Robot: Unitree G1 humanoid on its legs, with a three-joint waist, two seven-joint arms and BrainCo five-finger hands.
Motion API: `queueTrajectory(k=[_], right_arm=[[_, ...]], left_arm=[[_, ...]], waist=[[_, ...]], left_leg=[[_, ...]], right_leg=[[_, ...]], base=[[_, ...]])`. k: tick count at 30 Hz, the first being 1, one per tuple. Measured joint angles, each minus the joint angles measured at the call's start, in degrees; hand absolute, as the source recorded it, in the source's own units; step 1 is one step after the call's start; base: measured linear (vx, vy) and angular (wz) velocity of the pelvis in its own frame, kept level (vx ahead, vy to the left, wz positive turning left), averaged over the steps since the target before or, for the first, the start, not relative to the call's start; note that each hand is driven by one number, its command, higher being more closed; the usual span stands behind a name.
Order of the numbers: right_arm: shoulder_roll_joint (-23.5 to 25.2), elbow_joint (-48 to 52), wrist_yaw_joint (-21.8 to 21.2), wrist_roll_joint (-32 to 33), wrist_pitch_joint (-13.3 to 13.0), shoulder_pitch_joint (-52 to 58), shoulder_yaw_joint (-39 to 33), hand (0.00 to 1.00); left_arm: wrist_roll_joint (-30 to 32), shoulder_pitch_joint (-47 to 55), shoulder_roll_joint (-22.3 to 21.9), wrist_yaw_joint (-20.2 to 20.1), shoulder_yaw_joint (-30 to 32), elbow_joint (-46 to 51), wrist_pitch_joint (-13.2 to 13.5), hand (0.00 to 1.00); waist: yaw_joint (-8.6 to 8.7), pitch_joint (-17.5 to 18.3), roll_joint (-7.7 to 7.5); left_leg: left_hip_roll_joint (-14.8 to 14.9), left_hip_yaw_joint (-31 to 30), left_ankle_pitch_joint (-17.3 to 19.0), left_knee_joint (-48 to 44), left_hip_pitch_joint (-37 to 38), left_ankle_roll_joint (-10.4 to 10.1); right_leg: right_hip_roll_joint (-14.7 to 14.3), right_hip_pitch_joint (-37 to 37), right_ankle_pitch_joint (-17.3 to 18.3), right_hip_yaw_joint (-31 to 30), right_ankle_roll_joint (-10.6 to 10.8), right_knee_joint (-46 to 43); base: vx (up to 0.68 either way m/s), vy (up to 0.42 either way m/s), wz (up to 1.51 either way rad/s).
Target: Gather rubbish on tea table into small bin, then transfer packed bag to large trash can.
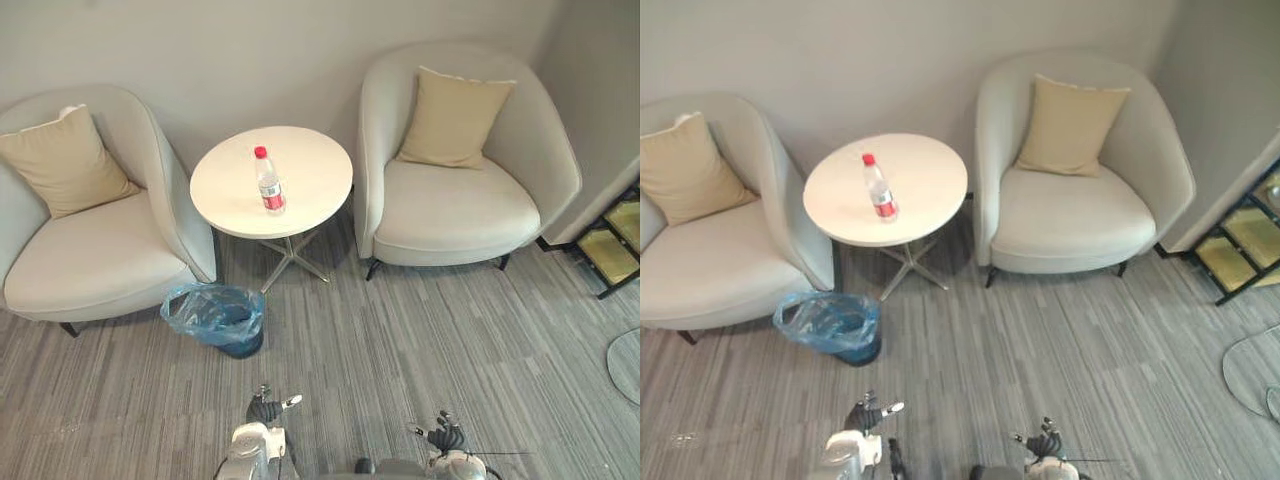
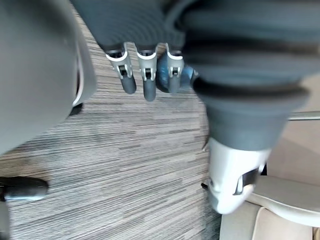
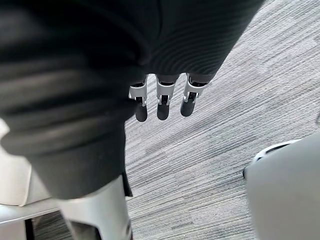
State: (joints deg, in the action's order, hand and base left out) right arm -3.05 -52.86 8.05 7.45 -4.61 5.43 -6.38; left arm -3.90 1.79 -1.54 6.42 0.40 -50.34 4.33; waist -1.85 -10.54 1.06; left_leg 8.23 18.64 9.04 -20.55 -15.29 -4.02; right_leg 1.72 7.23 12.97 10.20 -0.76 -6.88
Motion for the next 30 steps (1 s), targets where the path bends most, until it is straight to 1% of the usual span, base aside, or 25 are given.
queueTrajectory(k=[1, 2, 3, 4, 5, 6, 7, 8, 9, 10, 11, 13, 15, 16, 17, 18, 19, 20, 22, 23, 24, 26, 27, 29, 30], right_arm=[[-0.13, -1.26, 0.1, -0.27, 0.14, -0.5, 0.0, 0.0], [0.68, -3.06, 0.36, -0.77, 0.49, -1.07, 0.1, 0.0], [0.82, -2.98, 0.4, -0.81, 0.54, -1.15, 0.22, 0.0], [0.96, -2.92, 0.41, -1.38, 0.56, -1.23, 0.38, 0.0], [0.94, -2.98, 0.37, -1.91, 0.61, -1.22, 0.49, 0.0], [0.97, -3.05, 0.35, -2.65, 0.64, -1.29, 0.46, 0.0], [0.96, -3.07, 0.34, -3.03, 0.64, -1.53, 0.45, 0.0], [0.95, -3.04, 0.33, -3.07, 0.61, -1.75, 0.33, 0.0], [0.82, -3.06, 0.27, -3.08, 0.6, -1.88, 0.22, 0.0], [0.77, -2.94, 0.19, -3.11, 0.59, -1.86, 0.35, 0.0], [0.62, -2.66, -0.06, -3.22, 0.61, -1.87, 0.59, 0.0], [0.52, -2.0, -0.28, -4.18, 0.56, -1.9, 0.81, 0.0], [0.51, -1.6, -0.37, -4.12, 0.33, -2.12, 0.86, 0.0], [0.54, -1.61, -0.37, -4.1, 0.13, -2.3, 0.86, 0.0], [0.85, -1.79, -0.35, -4.09, 0.06, -2.2, 0.94, 0.0], [1.02, -1.92, -0.36, -3.81, -0.01, -2.19, 0.81, 0.0], [0.21, -2.29, -0.42, -4.04, 0.16, -2.84, 0.85, 0.0], [-0.41, -2.21, -0.48, -4.14, 0.28, -3.05, 0.66, 0.0], [-0.8, -2.08, -0.36, -3.89, 0.34, -3.08, -0.28, 0.0], [-0.9, -2.2, -0.21, -3.98, 0.47, -3.02, -0.27, 0.0], [-0.89, -2.27, -0.21, -3.98, 0.68, -2.92, -0.23, 0.0], [-0.77, -1.98, -0.2, -3.97, 0.66, -2.08, 0.01, 0.0], [-0.86, -2.06, -0.11, -3.95, 0.75, -1.81, -0.01, 0.0], [-0.86, -2.06, -0.1, -3.96, 0.75, -1.74, -0.12, 0.0], [-0.81, -2.03, -0.07, -3.93, 0.74, -1.85, -0.13, 0.0]], left_arm=[[-0.24, -0.36, 0.21, -0.04, -0.45, -0.39, 0.03, 0.0], [-0.39, -1.22, 1.01, -0.02, -0.38, -1.31, 0.2, 0.0], [-0.42, -1.32, 1.32, -0.02, -0.37, -1.66, 0.15, 0.0], [-0.71, -1.36, 1.74, -0.02, -0.42, -2.5, 0.19, 0.0], [-0.8, -1.44, 2.05, -0.04, -0.94, -2.69, 0.18, 0.0], [-0.83, -1.66, 2.68, -0.15, -1.66, -3.24, 0.13, 0.0], [-0.86, -1.94, 3.13, -0.2, -2.21, -3.87, 0.02, 0.0], [-0.88, -2.15, 3.57, -0.22, -2.69, -5.0, -0.11, 0.0], [-0.87, -2.33, 4.52, -0.34, -4.46, -6.8, -0.37, 0.0], [-0.84, -2.31, 4.86, -0.44, -4.92, -7.24, -0.51, 0.0], [-0.83, -2.07, 5.18, -0.42, -4.98, -7.79, -0.96, 0.0], [-0.82, -2.03, 5.3, -0.36, -4.64, -7.78, -1.01, 0.0], [-0.8, -1.8, 5.12, -0.4, -4.6, -7.78, -1.04, 0.0], [-0.8, -1.84, 4.89, -0.41, -4.58, -7.74, -1.04, 0.0], [-0.78, -1.72, 4.87, -0.46, -4.5, -7.71, -1.03, 0.0], [-0.76, -1.58, 5.17, -0.47, -4.07, -7.82, -1.02, 0.0], [-0.77, -1.98, 3.79, -0.37, -3.35, -8.57, -1.08, 0.0], [-0.76, -1.92, 2.42, -0.44, -2.29, -8.62, -1.05, 0.0], [-0.76, -1.85, 0.88, -0.45, -1.28, -8.79, -1.19, 0.0], [-0.75, -1.85, 0.26, -0.59, -1.2, -8.62, -1.27, 0.0], [-0.74, -1.84, 0.13, -0.65, -1.01, -8.28, -1.28, 0.0], [-0.74, -1.57, -0.4, -1.03, 0.65, -6.43, -1.27, 0.0], [-0.74, -1.19, -0.47, -1.35, 0.83, -5.11, -1.19, 0.0], [-0.75, -0.9, -0.45, -1.61, 0.9, -4.68, -1.12, 0.0], [-0.73, -1.02, -0.4, -1.64, 0.86, -4.74, -1.1, 0.0]], waist=[[-0.45, 0.0, -0.06], [-1.49, 0.34, -1.27], [-1.28, 0.62, -1.76], [-0.88, 0.81, -2.42], [-0.99, 0.9, -2.54], [-1.1, 0.99, -2.64], [-1.13, 0.98, -2.65], [-1.05, 0.91, -2.66], [0.03, 0.6, -2.46], [0.32, 0.67, -2.72], [0.85, 0.67, -2.47], [1.36, 0.59, -2.29], [1.98, 0.49, -2.07], [2.03, 0.5, -2.12], [2.3, 0.78, -2.94], [2.32, 0.76, -3.87], [1.82, 1.0, -1.49], [1.51, 1.23, 0.06], [2.44, 0.83, 1.42], [2.63, 0.65, 1.6], [2.5, 0.55, 1.6], [1.76, -0.13, 0.82], [1.27, -0.07, 0.98], [1.3, 0.08, 1.18], [1.24, 0.07, 1.1]], left_leg=[[-1.86, -0.51, -5.11, 5.44, 0.38, 1.1], [-4.07, -0.35, -9.85, 7.7, 2.15, 3.31], [-4.77, -0.3, -9.49, 7.62, 2.54, 3.8], [-5.26, -0.24, -7.65, 6.15, 2.37, 4.86], [-5.27, -0.3, -6.28, 4.93, 2.52, 5.01], [-5.33, -0.42, -4.94, 4.31, 3.66, 5.28], [-5.59, -0.61, -3.89, 4.81, 5.7, 5.45], [-6.19, -1.21, -2.83, 6.83, 8.84, 5.41], [-7.12, -2.96, -1.52, 9.51, 13.61, 5.43], [-7.36, -3.6, -1.45, 10.22, 15.0, 5.48], [-7.49, -4.54, -1.44, 11.93, 18.06, 5.49], [-6.7, -5.85, -1.44, 12.79, 20.8, 5.49], [-5.3, -8.2, -1.39, 12.77, 21.99, 5.43], [-4.59, -9.45, -0.66, 12.8, 22.46, 4.27], [-4.64, -11.49, 1.18, 12.51, 22.96, 1.49], [-5.11, -12.39, 2.35, 12.35, 23.36, -0.27], [-3.08, -13.39, 3.11, 12.32, 23.56, -1.29], [-2.02, -14.06, 3.1, 12.17, 23.42, -1.28], [-0.64, -15.37, 3.08, 10.84, 23.47, -1.31], [0.58, -16.26, 3.01, 7.3, 23.09, -1.5], [1.16, -16.15, 2.97, 4.82, 22.4, -1.6], [3.19, -15.42, 2.67, -7.79, 17.46, -2.72], [4.63, -12.62, 3.52, -14.57, 14.3, -3.14], [4.99, -9.06, 4.33, -15.09, 12.02, -2.07], [3.67, -7.49, 4.48, -9.65, 10.82, -1.53]], right_leg=[[0.35, 1.2, 0.5, -0.54, 0.85, 0.8], [2.02, 2.57, 1.2, -2.19, 2.11, 1.46], [2.7, 2.63, 0.99, -2.24, 2.48, 1.45], [3.55, 2.47, 0.38, -2.83, 3.5, 0.01], [3.75, 1.78, 0.3, -3.29, 3.64, -2.88], [3.83, 0.18, 0.23, -3.68, 3.73, -8.91], [4.08, -2.41, -0.57, -4.18, 5.0, -17.13], [4.78, -6.37, -3.17, -4.73, 6.81, -27.47], [5.86, -10.62, -0.36, -4.36, 5.56, -39.59], [6.13, -11.54, 1.15, -3.97, 4.8, -41.65], [6.48, -13.74, 3.65, -2.14, 3.37, -43.46], [5.89, -17.63, 5.93, -0.84, 2.29, -40.44], [4.15, -20.59, 5.83, -2.49, 2.85, -31.28], [3.11, -21.59, 3.54, -4.88, 3.17, -24.54], [2.73, -21.43, -2.54, -8.58, 3.8, -14.62], [3.27, -21.08, -8.59, -9.07, 2.83, -13.43], [1.65, -21.09, -7.39, -8.43, 1.92, -15.63], [1.23, -21.06, -5.18, -6.79, 0.98, -16.23], [0.99, -18.93, -3.27, -3.85, 0.14, -16.6], [0.61, -15.58, -2.51, -1.66, -0.39, -15.1], [0.36, -13.97, -2.24, -1.08, -0.56, -14.16], [-0.07, -9.36, -1.5, 0.7, -1.18, -10.96], [-0.2, -7.15, -1.37, 1.38, -1.3, -9.41], [0.28, -5.61, -1.35, 1.85, -1.2, -8.07], [1.19, -4.64, -1.21, 1.76, -0.74, -7.67]], base=[[0.5, 0.158, -0.35], [0.51, 0.165, -0.26], [0.52, 0.162, -0.07], [0.51, 0.159, 0.2], [0.49, 0.166, 0.2], [0.45, 0.168, 0.12], [0.43, 0.156, 0.13], [0.5, 0.142, 0.34], [0.41, 0.08, 0.42], [0.4, 0.01, 0.6], [0.39, -0.036, 0.45], [0.36, -0.08, 0.5], [0.32, -0.168, 0.64], [0.38, -0.291, 0.88], [0.33, -0.275, 0.82], [0.39, -0.333, 0.63], [0.32, -0.262, 0.41], [0.3, -0.255, 0.34], [0.26, -0.243, 0.74], [0.23, -0.232, 0.9], [0.19, -0.217, 0.8], [0.13, -0.165, 0.49], [0.12, -0.1, 0.24], [0.13, -0.017, 0.01], [0.12, 0.04, -0.06]])
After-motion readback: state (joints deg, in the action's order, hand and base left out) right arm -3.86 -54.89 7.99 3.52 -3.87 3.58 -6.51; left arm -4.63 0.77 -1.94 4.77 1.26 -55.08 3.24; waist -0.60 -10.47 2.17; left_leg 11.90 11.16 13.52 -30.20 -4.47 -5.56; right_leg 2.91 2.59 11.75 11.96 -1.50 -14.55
